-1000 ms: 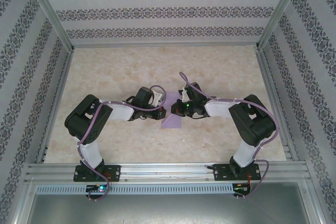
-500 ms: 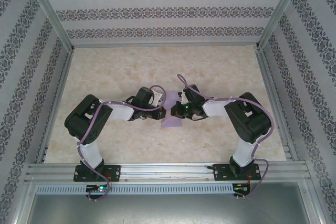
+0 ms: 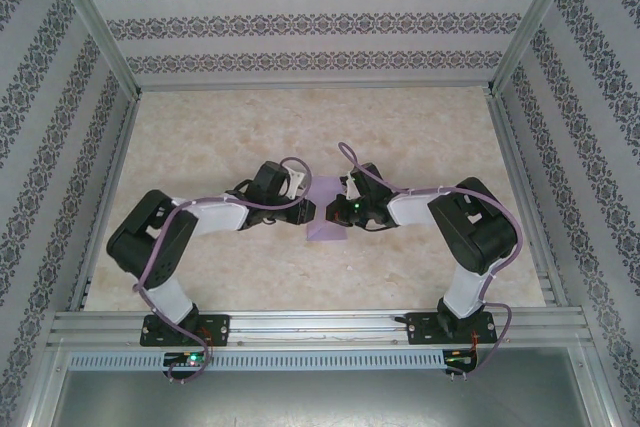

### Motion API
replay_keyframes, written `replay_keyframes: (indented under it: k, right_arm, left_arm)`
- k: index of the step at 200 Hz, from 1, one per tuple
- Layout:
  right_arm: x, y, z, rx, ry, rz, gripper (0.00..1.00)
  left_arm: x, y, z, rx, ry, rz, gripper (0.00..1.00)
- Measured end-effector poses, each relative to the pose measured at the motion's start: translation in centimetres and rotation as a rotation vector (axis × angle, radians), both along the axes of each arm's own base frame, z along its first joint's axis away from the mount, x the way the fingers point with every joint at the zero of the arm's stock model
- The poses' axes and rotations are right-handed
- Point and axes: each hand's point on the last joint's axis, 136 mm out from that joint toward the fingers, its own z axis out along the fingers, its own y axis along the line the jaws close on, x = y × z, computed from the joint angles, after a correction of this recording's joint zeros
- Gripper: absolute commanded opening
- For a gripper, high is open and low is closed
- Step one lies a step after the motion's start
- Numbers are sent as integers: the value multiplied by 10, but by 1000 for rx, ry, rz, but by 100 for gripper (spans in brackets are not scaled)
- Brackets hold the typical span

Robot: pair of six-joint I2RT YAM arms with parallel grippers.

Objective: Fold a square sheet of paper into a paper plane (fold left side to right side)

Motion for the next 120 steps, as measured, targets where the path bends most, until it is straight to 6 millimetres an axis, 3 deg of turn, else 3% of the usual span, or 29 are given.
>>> replay_keyframes:
  k: [26, 53, 93, 120]
  right_arm:
    - [0, 0, 0, 4, -6, 0, 0]
    - [0, 0, 0, 5, -8, 0, 0]
    - [0, 0, 0, 5, -9, 0, 0]
    - [0, 0, 0, 5, -9, 0, 0]
  left_arm:
    - [-2, 5, 35, -20, -59, 16, 23]
    - [-11, 6, 54, -55, -45, 15, 19]
    - [-33, -5, 48, -125, 103, -16, 15]
    - [-46, -15, 29, -135, 209, -45, 14]
